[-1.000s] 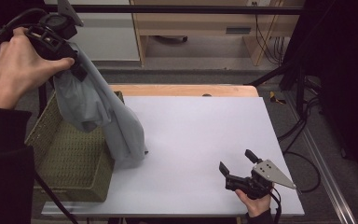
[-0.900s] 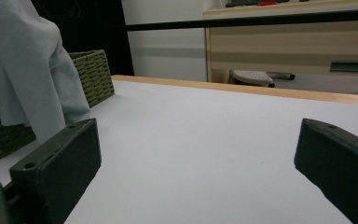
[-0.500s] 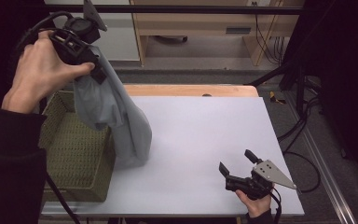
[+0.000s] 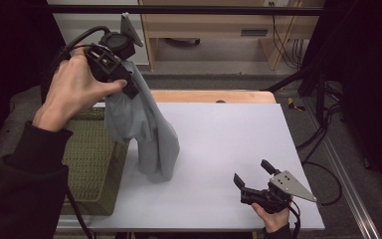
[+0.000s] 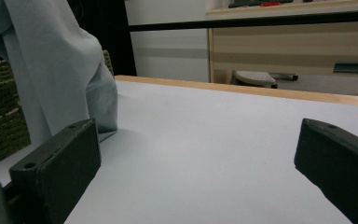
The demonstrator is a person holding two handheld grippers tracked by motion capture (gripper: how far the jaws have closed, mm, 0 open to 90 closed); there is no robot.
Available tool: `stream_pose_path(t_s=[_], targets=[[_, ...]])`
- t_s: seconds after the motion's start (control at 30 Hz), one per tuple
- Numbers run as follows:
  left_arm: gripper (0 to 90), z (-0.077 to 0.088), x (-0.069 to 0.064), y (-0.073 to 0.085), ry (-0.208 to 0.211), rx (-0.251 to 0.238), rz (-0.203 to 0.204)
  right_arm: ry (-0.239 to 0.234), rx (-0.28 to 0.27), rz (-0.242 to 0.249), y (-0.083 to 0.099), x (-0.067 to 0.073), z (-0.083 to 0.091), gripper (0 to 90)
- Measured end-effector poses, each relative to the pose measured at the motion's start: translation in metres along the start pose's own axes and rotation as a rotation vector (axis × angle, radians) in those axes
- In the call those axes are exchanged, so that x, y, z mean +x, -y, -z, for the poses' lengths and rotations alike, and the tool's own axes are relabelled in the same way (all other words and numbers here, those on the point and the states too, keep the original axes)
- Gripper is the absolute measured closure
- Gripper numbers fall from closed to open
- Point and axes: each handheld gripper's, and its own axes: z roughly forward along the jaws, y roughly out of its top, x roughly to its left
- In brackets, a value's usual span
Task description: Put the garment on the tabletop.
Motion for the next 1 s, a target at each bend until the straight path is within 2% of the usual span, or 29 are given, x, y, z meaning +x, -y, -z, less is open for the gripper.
stream_pose_path(t_s=[0.03,0.07,0.4,0.6,0.87,1.0], targets=[[76.3,-0.001,-0.003,-0.001,-0.015,-0.002,-0.006,0.0,0.0,-0.001,0.0,0.0,0.0,0.6],[76.3,-0.004,-0.006,-0.001,0.004,-0.002,0.008,-0.001,-0.001,-0.003,0.0,0.0,0.0,0.6],[76.2,-0.015,-0.031,-0.012,0.029,-0.018,-0.085,-0.005,0.003,-0.002,0.0,0.0,0.001,0.6],[76.2,-0.029,-0.043,-0.018,0.045,-0.017,-0.127,-0.001,-0.001,-0.004,-0.001,-0.001,0.002,0.7],[76.2,-0.047,-0.057,-0.022,0.073,-0.036,-0.164,-0.004,-0.004,-0.011,-0.001,0.0,0.002,0.6],[76.2,-0.059,-0.062,-0.022,0.088,-0.026,-0.177,-0.006,-0.001,-0.007,-0.001,-0.001,0.002,0.7]])
